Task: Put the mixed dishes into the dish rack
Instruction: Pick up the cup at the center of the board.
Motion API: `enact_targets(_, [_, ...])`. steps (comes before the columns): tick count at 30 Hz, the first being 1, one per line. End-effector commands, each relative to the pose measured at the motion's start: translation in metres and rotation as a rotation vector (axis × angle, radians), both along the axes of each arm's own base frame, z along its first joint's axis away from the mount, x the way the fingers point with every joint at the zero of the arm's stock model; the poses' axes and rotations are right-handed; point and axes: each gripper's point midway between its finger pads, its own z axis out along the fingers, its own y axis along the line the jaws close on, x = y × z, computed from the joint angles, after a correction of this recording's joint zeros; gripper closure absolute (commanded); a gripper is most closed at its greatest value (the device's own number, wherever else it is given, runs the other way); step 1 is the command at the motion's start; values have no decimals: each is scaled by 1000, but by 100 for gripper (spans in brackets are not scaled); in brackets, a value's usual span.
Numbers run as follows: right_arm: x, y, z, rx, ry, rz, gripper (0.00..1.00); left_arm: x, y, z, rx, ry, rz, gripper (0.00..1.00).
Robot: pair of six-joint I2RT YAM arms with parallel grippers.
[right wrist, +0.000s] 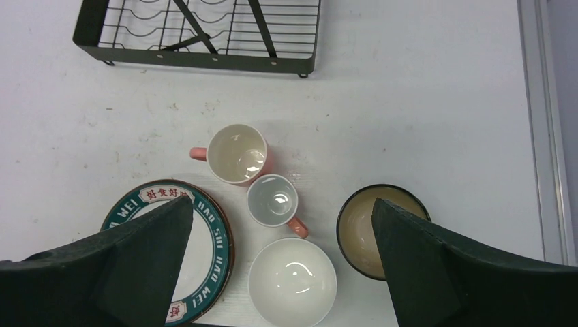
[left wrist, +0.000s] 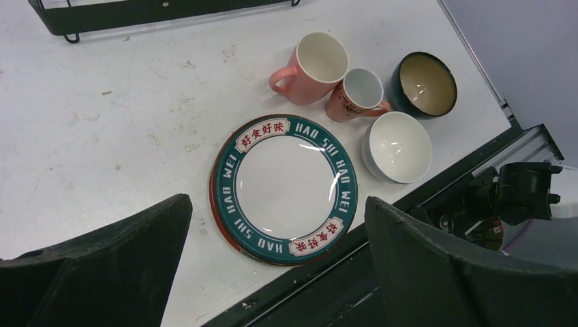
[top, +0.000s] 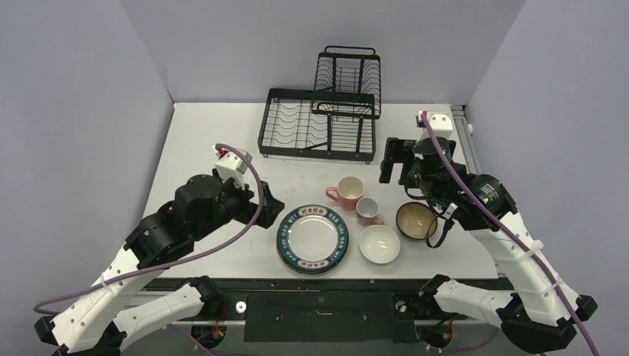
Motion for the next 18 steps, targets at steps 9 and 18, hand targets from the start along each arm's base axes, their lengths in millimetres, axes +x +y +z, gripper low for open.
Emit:
enact_targets(9, [-9,-9,18,-60,-8,39,1,27,-27,24,25,-109,-61,4])
enact_targets(18, [-16,-11,-6,-47,2,48,2,11,-12,-5,18,-24,-23,4])
